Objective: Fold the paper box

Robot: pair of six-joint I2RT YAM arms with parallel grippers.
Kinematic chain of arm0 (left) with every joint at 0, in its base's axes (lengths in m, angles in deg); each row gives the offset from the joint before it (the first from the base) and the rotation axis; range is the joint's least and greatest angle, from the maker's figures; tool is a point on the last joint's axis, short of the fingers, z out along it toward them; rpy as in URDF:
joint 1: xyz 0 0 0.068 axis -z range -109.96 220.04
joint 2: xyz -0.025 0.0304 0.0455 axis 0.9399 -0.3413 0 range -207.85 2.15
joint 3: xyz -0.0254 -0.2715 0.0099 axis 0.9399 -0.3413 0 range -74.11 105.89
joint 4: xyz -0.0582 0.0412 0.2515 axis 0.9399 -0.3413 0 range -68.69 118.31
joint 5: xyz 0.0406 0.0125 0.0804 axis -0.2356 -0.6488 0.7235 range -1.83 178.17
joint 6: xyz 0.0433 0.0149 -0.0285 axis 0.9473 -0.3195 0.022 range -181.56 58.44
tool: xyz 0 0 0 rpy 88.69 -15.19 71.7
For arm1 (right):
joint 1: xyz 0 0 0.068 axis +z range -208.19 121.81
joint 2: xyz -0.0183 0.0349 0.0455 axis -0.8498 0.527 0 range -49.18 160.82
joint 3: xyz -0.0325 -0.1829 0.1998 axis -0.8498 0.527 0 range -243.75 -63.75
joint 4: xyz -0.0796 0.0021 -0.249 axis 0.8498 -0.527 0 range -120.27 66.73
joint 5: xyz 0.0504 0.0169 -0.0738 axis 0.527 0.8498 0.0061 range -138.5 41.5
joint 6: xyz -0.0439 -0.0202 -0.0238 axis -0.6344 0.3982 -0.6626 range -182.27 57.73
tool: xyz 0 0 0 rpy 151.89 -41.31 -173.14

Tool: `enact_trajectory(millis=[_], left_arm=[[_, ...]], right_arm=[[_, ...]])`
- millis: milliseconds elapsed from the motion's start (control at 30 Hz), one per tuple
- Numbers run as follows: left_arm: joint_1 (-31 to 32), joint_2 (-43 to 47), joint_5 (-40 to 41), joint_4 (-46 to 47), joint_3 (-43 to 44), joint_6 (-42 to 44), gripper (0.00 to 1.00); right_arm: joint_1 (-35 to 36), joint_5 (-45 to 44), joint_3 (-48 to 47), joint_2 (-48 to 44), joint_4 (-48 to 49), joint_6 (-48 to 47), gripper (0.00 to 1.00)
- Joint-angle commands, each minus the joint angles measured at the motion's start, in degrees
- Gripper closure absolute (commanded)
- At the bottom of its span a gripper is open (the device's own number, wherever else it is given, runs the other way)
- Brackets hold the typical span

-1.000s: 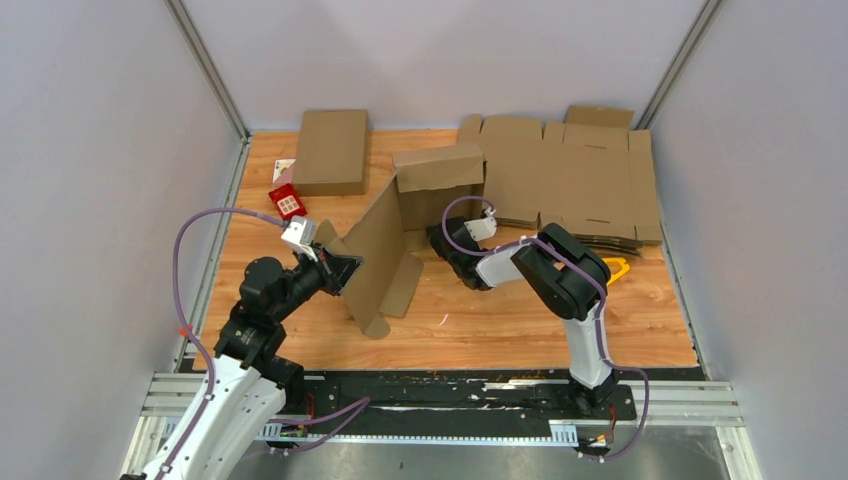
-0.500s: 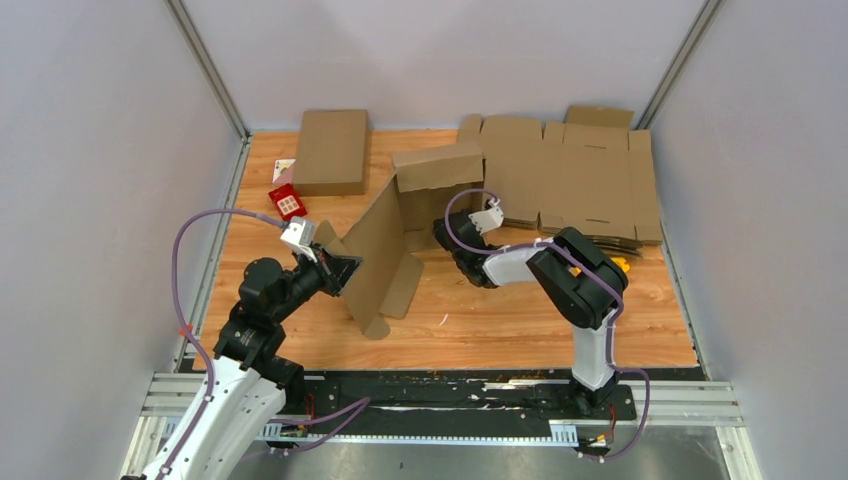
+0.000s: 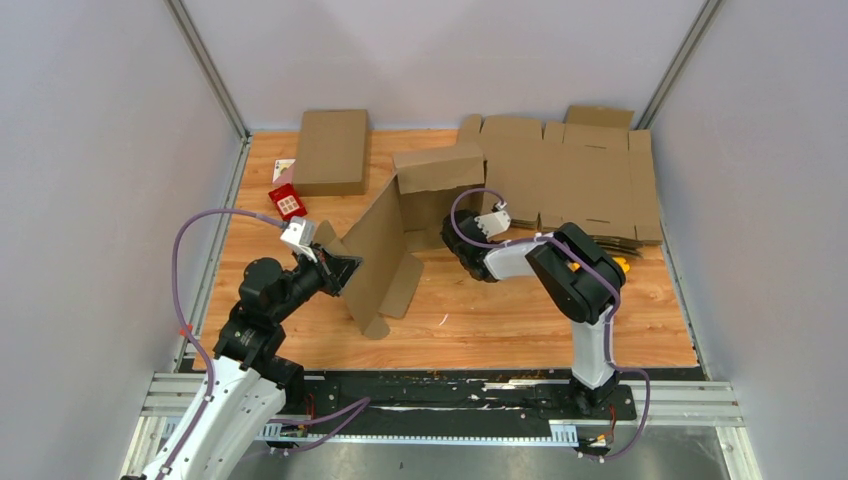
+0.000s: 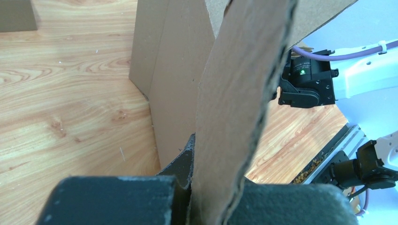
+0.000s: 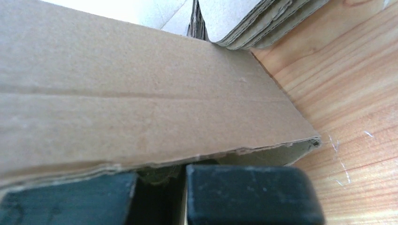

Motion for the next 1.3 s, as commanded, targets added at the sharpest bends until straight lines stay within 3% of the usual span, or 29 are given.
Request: enact_trajectory(millis=[0, 100, 233, 400, 633, 700, 833, 900, 1033, 1133, 1267], left_arm=[[0.43, -1.14, -0.72, -4.90, 0.50, -1.41, 1.00], [0.38, -1.44, 0.06, -5.28, 1.09, -0.92, 1.00], [0.38, -1.85, 0.54, -5.29, 1.99, -0.84, 1.00], [0.38, -2.45, 0.99, -4.91, 2.97, -0.92, 1.00], [0.38, -4.91, 1.62, -5.99, 5.99, -0.73, 1.00], [0.38, -6.28, 1.50, -7.06, 7.47, -1.23, 1.00], [0.39, -9.86, -0.21, -12.18, 12.95, -1.37, 1.00], [0.38, -11.65, -1.59, -15.80, 17.11, -1.30, 1.00], [0.43, -14.99, -4.15, -22.38, 22.93, -3.03, 1.00], [0.38, -19.46, -6.87, -29.88, 27.85, -2.58, 1.00], [0.38, -23.13, -9.62, -35.40, 33.38, -1.08, 0.97]], right_arm=[[0.07, 1.91, -1.07, -1.35, -1.92, -4.31, 1.00], [1.48, 0.51, -1.84, -6.18, -2.62, -14.25, 1.00], [5.48, 0.38, 2.62, -14.29, 3.89, -32.22, 0.99], [9.79, 8.68, 8.04, -22.15, 3.80, -46.25, 0.86], [18.48, 8.28, 19.01, -37.54, 2.82, -61.52, 0.65], [17.74, 8.51, 18.07, -42.19, -1.76, -64.81, 0.61], [13.52, 7.49, 8.29, -48.29, -23.19, -66.96, 0.50], [10.53, 8.60, 6.03, -51.67, -29.32, -67.26, 0.39], [4.43, 11.70, 7.27, -59.48, -32.11, -65.92, 0.13], [-2.70, 17.63, 6.08, -60.38, -36.94, -62.13, 0.06], [-9.08, 26.14, 1.71, -54.30, -43.66, -60.29, 0.04]])
